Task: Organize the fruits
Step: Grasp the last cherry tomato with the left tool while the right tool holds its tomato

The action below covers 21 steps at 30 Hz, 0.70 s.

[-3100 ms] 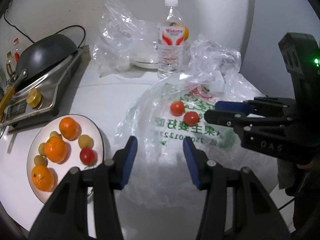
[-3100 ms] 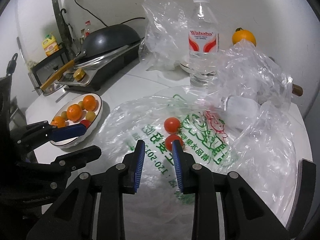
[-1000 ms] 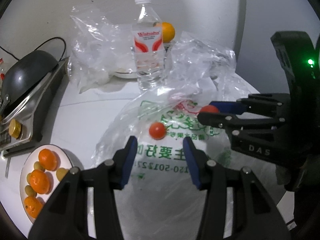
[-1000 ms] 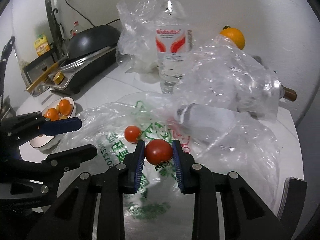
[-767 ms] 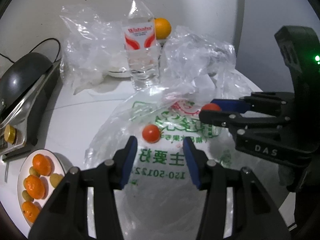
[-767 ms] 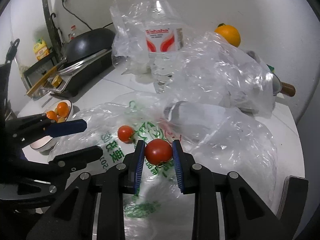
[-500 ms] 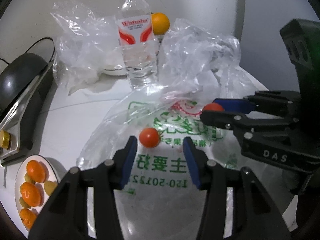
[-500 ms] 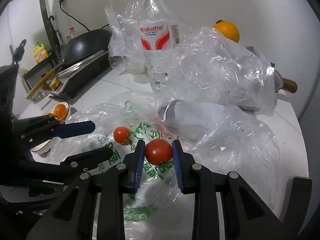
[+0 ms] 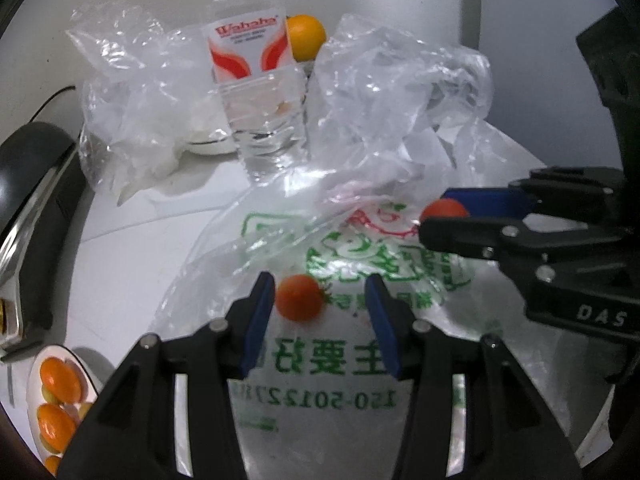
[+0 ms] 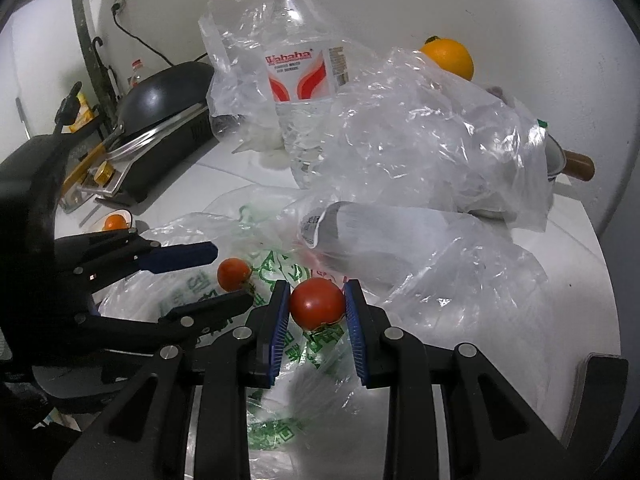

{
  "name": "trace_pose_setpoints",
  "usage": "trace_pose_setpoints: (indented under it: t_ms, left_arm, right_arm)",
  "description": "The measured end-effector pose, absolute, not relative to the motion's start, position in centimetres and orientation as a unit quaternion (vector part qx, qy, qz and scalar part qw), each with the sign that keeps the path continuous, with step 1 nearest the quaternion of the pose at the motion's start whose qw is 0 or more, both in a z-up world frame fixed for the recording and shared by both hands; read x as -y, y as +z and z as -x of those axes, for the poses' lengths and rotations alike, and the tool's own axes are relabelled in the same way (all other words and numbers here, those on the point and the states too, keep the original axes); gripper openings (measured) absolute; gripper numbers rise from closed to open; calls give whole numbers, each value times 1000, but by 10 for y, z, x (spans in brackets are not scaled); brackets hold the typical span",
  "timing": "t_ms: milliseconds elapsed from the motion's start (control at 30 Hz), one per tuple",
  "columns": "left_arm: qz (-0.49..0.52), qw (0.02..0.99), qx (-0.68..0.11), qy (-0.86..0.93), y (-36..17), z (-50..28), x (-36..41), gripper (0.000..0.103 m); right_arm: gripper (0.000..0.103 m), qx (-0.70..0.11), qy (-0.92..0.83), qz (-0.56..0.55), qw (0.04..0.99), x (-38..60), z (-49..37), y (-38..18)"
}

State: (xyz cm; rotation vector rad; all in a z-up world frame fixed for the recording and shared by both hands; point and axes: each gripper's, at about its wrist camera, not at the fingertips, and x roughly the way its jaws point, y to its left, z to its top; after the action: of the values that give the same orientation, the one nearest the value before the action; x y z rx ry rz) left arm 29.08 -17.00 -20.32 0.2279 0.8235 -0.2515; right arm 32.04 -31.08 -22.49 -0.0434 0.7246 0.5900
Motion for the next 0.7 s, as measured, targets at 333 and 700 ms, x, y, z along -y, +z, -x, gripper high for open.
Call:
trace_pose_setpoints:
  t_ms: [333, 700]
  left_arm:
    - [-131, 893, -417, -106, -222, -308, 169, 47]
    - [-149, 896, -401, -117, -224, -287, 172, 30]
  right_arm:
    - [30, -355, 287, 20, 889, 310, -325, -230]
    - [30, -352, 286, 22, 891, 304, -321, -227]
